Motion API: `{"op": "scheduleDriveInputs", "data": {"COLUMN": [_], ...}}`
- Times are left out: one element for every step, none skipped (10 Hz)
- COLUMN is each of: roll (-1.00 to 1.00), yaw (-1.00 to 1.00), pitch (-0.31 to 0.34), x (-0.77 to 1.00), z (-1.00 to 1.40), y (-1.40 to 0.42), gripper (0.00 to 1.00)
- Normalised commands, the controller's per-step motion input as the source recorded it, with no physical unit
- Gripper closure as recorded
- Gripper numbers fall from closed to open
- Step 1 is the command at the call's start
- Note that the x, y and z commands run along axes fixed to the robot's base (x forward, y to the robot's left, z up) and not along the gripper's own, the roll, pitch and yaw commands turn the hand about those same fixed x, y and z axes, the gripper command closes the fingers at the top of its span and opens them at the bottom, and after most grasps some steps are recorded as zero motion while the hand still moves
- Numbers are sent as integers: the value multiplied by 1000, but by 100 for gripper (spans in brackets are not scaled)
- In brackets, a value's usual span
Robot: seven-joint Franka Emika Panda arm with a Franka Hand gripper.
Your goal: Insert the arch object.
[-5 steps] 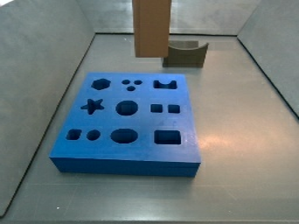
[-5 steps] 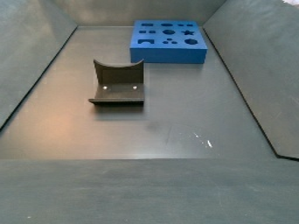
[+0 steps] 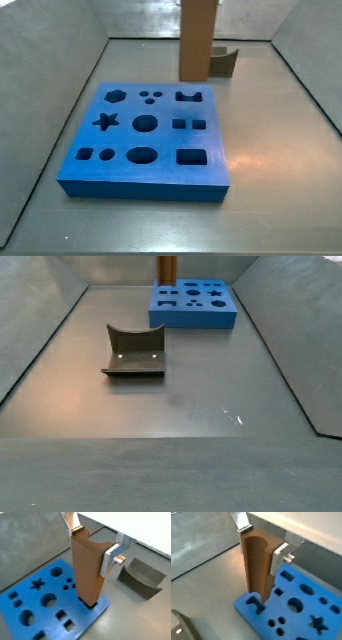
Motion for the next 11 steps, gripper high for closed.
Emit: {"op": "scheduleDriveInputs", "data": {"roll": [400, 423, 276, 130, 3, 0, -4, -3, 0, 0, 0], "yaw": [217, 37, 0, -80, -214, -309, -317, -306, -251, -134, -43], "pitch": [0, 0, 6, 6, 0, 0, 0, 0, 0, 0, 0], "x": [57, -49, 0, 0, -23, -26, -17, 0, 0, -114, -183], "z": [-463, -503, -480, -360, -249, -183, -160, -171, -274, -326, -323], "y": [157, 0, -100, -186, -206, -171, -174, -166, -97, 0, 3], "gripper": [100, 100, 100, 100, 100, 100, 100, 100, 100, 100, 100]}}
